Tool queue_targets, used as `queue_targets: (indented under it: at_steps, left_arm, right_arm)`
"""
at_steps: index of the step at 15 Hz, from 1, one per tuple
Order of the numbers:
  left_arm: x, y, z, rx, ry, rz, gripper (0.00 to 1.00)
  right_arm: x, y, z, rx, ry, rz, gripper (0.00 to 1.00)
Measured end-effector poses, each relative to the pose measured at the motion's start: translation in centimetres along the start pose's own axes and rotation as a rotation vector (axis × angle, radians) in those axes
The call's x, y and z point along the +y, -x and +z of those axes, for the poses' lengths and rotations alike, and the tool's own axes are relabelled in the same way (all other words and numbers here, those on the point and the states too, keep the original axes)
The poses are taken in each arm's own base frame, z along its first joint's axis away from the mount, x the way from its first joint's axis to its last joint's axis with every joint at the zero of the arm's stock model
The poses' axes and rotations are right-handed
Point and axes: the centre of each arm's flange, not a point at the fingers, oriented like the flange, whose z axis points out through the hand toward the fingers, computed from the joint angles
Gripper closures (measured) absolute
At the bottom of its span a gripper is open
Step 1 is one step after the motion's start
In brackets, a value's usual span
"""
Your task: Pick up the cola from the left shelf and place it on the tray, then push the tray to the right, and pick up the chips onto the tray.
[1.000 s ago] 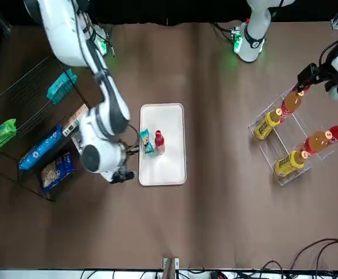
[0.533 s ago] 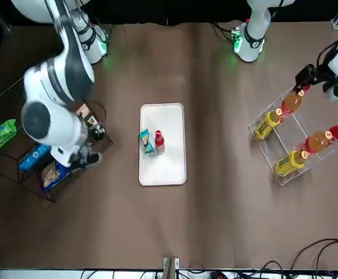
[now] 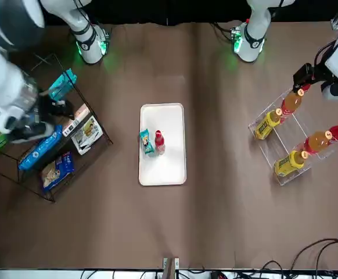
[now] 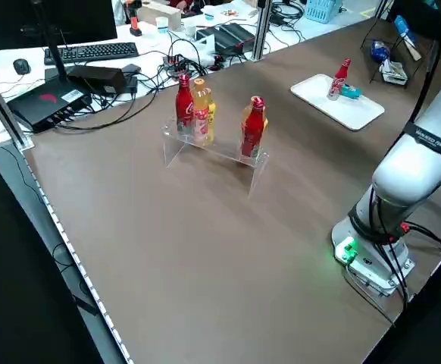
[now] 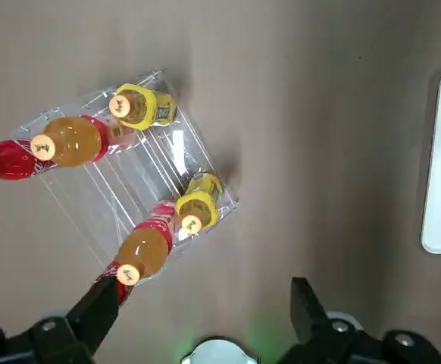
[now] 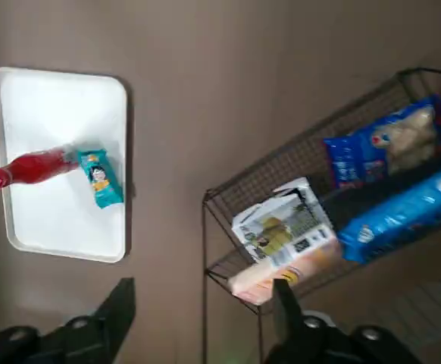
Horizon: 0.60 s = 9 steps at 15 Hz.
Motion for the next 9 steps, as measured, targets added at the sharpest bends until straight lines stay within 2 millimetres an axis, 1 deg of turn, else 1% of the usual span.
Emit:
queue_targets:
  at_steps: [2,4,5,7,9]
  left_arm:
    - [0.0,0.0,0.0,0.000,0.000,0.000,0.00]
    - [0.1,0.0,0.0,0.000,0.000,0.002,0.00]
    - [0.2,0.0,0.0,0.001,0.000,0.004,0.00]
    - [0.4,0.0,0.0,0.001,-0.001,0.008,0.00]
    - [0.4,0.0,0.0,0.001,-0.001,0.008,0.00]
  right_arm:
    - [3.0,1.1,-1.4,0.021,-0.005,0.043,0.08]
    - [5.6,2.2,-2.6,0.038,-0.010,0.080,0.06]
    - [6.6,2.7,-3.1,0.046,-0.013,0.093,0.01]
    - [7.3,3.4,-3.6,0.057,-0.016,0.103,0.00]
    - [7.0,3.7,-3.6,0.076,-0.015,0.097,0.00]
